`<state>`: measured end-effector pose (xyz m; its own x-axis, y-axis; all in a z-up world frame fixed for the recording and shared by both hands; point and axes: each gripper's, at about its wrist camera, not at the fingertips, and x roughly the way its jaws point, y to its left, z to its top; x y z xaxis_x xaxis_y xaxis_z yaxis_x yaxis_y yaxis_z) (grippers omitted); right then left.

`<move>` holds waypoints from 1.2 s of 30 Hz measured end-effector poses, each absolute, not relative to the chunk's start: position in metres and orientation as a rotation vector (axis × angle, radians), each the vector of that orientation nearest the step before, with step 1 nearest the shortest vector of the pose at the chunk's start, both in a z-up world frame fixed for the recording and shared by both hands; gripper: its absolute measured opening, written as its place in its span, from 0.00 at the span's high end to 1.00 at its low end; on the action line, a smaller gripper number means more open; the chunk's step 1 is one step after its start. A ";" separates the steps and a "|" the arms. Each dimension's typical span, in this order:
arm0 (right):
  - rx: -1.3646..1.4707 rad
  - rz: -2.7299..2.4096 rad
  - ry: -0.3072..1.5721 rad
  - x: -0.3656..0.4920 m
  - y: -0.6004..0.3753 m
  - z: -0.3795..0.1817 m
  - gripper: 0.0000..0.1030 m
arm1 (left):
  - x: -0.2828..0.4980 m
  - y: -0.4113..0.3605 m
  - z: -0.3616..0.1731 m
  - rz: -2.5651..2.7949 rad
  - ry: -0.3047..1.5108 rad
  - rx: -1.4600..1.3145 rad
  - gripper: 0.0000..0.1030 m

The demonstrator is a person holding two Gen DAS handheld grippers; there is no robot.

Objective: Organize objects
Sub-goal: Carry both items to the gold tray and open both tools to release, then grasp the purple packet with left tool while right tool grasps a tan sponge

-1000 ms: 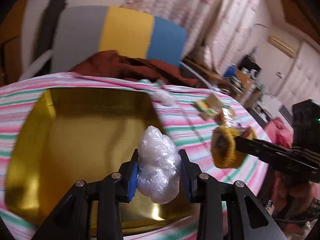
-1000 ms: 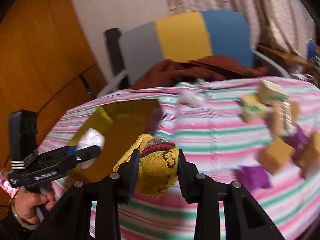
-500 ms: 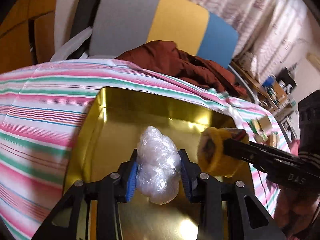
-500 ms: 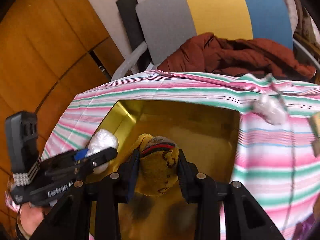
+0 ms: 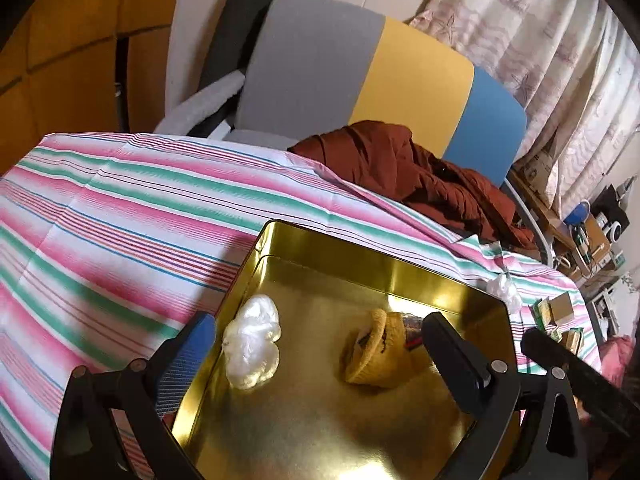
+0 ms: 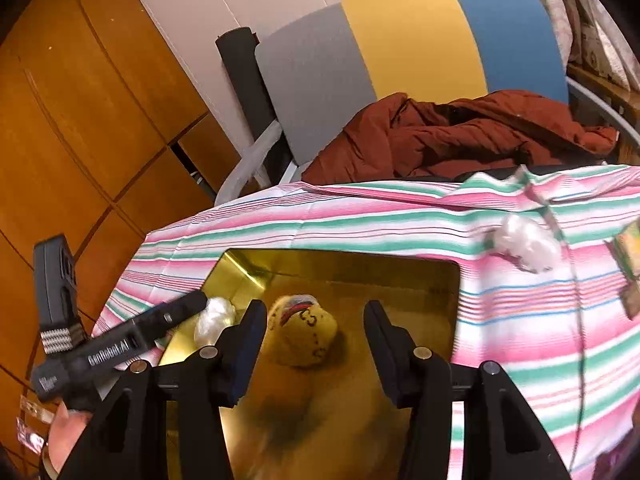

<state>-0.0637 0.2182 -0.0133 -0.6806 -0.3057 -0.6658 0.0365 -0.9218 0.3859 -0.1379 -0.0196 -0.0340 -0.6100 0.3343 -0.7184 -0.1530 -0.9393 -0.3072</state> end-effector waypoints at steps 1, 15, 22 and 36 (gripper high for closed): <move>1.151 -2.675 -0.500 -0.058 0.220 -0.012 0.50 | -0.133 -0.018 -0.033 2.586 -0.312 -1.207 0.00; 1.148 -2.798 -0.365 0.029 0.263 -0.003 0.50 | -0.064 0.037 -0.021 2.469 -0.264 -1.107 0.00; 1.224 -2.915 -0.300 0.079 0.308 -0.017 0.50 | -0.027 0.096 -0.014 2.327 -0.153 -1.063 0.00; 1.379 -3.158 -0.748 0.145 0.454 -0.057 0.50 | 0.020 0.187 -0.019 2.147 0.044 -1.040 0.00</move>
